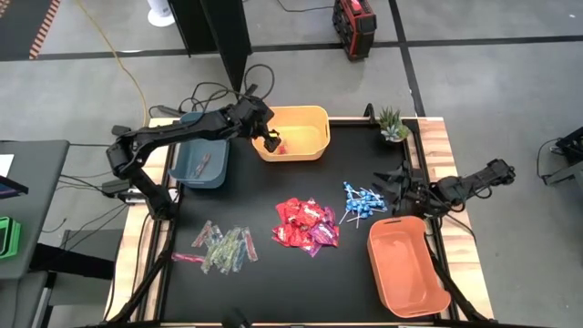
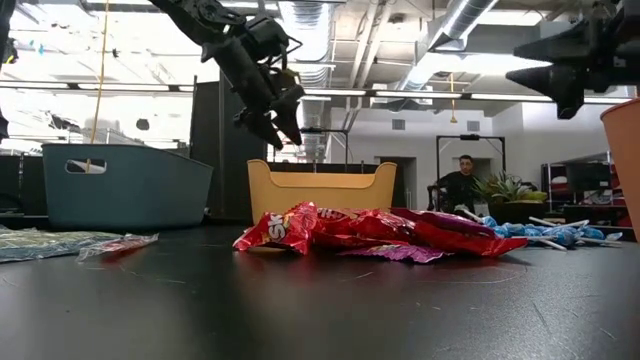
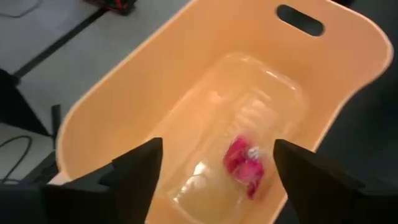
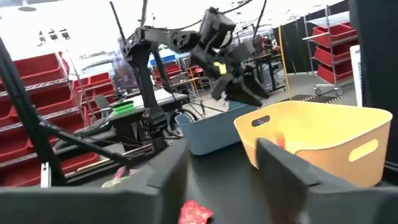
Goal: Sort candy
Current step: Put the blue lollipop into the orange bin
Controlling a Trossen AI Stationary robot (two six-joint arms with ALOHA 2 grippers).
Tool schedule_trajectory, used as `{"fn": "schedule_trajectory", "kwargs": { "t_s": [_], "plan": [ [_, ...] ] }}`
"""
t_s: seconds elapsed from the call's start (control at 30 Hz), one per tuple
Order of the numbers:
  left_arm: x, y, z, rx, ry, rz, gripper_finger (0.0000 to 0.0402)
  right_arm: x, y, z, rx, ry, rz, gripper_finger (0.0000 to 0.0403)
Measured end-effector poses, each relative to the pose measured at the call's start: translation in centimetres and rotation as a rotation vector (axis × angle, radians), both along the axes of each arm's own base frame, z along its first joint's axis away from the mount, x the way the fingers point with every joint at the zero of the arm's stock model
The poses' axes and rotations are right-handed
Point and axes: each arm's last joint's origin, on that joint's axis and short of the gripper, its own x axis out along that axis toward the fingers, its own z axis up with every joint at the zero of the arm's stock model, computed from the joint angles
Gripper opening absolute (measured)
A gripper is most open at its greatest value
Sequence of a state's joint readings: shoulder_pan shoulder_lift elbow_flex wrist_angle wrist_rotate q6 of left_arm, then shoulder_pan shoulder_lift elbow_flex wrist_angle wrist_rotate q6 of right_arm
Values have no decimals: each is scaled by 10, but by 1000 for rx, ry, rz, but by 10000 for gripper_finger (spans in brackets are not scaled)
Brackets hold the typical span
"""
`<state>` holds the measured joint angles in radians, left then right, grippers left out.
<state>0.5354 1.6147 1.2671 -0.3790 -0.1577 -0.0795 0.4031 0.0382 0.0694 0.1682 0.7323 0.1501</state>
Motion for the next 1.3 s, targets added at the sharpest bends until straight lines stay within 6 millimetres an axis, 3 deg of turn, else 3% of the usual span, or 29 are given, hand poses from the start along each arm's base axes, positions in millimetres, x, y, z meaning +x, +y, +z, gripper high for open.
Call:
{"fn": "schedule_trajectory", "kwargs": {
  "t_s": [0.13,0.23,0.4,0.63,0.73,0.87,1.03,1.3],
  "plan": [
    [0,-1,2,-24,9,-19,320,1,-1,16,-24,14,-16,273],
    [2,-4,9,-18,-11,-34,318,6,0,29,-69,87,-27,281],
    [4,-24,38,48,-132,-162,308,22,1,51,-72,308,-64,281],
    [0,-60,71,127,-279,-315,301,57,-11,77,72,674,-141,281],
    [-6,-75,73,133,-373,-409,300,80,-23,79,154,811,-139,281],
    [-22,-87,66,153,-473,-435,299,112,-46,71,276,972,-131,281],
    [-43,-102,40,120,-534,-433,299,140,-73,47,422,1179,-143,281],
    [-72,-118,14,137,-511,-478,299,161,-83,11,502,1325,-185,237]
  ]
}}
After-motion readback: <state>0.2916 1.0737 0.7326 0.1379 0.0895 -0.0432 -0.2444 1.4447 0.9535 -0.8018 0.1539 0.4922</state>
